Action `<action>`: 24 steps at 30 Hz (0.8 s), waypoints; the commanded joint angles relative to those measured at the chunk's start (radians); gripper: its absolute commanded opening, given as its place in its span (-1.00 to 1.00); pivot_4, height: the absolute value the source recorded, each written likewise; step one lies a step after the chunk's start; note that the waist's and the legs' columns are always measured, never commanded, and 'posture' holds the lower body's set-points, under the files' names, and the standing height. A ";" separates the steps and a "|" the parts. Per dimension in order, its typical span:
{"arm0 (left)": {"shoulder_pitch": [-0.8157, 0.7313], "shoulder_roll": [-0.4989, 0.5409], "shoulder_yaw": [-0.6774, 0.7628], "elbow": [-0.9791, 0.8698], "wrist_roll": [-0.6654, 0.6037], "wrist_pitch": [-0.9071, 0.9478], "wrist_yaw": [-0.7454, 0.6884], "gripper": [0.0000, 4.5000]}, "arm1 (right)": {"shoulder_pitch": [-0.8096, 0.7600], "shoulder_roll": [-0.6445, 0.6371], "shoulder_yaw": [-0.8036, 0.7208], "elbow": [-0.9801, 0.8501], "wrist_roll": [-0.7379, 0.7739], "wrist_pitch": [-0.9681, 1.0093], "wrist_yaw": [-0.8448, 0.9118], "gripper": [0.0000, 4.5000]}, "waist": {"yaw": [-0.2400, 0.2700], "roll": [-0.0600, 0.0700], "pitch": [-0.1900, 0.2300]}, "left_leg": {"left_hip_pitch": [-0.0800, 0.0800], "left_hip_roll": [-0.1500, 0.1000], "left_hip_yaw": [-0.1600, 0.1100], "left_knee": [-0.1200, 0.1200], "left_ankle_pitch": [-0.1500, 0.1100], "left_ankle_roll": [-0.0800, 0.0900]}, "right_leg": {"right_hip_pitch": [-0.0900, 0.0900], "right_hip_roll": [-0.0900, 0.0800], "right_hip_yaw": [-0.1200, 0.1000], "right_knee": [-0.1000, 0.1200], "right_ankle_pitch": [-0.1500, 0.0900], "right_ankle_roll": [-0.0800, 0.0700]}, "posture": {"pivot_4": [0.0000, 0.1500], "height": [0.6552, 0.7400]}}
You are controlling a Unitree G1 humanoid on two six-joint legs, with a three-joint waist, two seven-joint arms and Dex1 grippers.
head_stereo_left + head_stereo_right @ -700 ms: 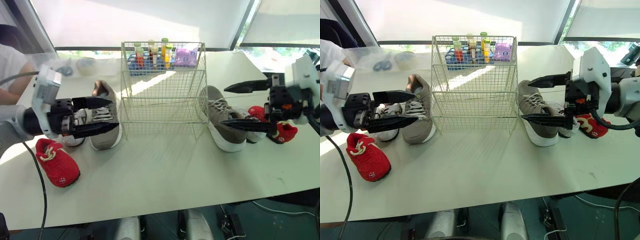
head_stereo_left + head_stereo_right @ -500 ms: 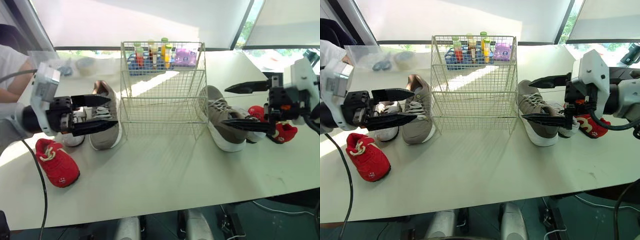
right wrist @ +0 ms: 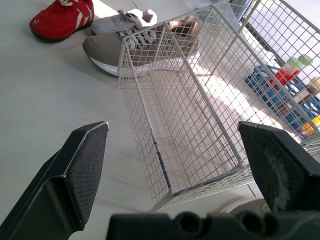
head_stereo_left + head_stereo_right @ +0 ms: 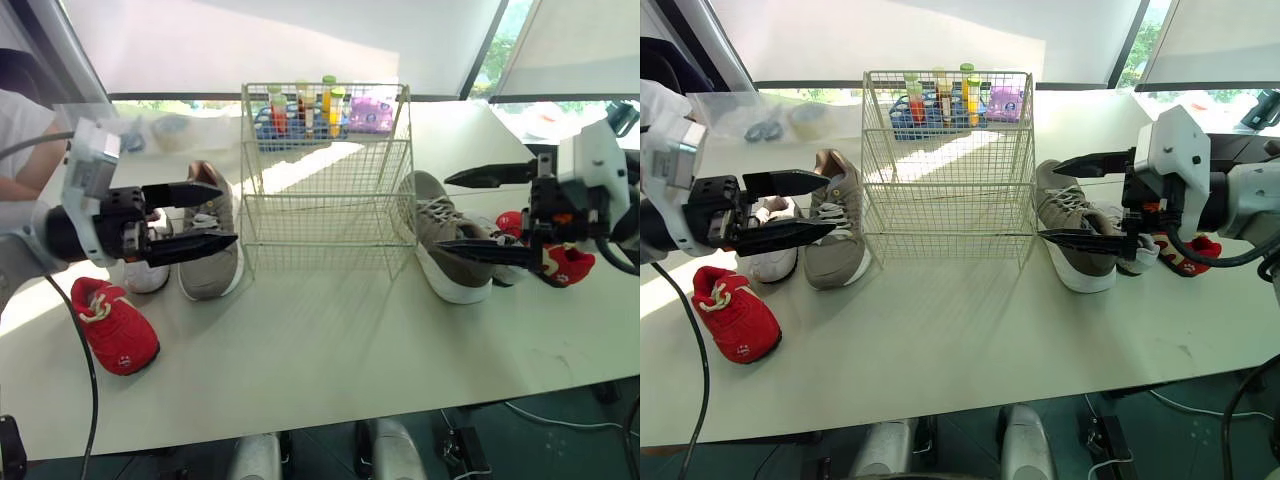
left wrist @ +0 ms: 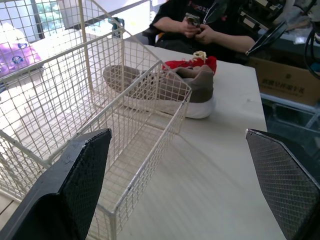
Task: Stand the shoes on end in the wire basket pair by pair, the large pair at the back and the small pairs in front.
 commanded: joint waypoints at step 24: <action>-0.152 -0.078 -0.190 0.045 0.146 -0.087 -0.073 0.96 | -0.174 0.259 0.571 0.122 -0.608 -0.181 -0.136 1.00 | 0.000 0.000 0.000 | -0.001 0.000 0.000 0.001 0.002 0.003 | 0.000 0.000 0.000 0.002 0.000 0.000 | 1.00 1.00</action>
